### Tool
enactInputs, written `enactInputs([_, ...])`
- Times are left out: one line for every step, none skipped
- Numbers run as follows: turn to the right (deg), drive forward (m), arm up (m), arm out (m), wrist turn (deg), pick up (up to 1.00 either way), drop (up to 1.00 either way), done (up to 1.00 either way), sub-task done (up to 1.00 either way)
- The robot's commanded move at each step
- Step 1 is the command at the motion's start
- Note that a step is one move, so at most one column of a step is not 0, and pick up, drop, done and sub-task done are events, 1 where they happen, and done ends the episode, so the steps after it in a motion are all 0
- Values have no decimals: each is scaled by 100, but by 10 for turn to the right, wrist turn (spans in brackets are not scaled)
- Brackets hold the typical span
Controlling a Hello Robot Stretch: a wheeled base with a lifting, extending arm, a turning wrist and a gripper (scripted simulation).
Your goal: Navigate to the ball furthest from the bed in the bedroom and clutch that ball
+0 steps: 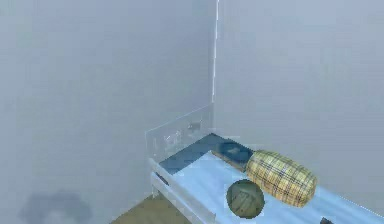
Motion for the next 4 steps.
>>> enactInputs([450,0,0,0,0,0,0,0,0])
enactInputs([450,0,0,0,0,0,0,0,0])
enactInputs([450,0,0,0,0,0,0,0,0])
enactInputs([180,0,0,0,0,0,0,0,0])
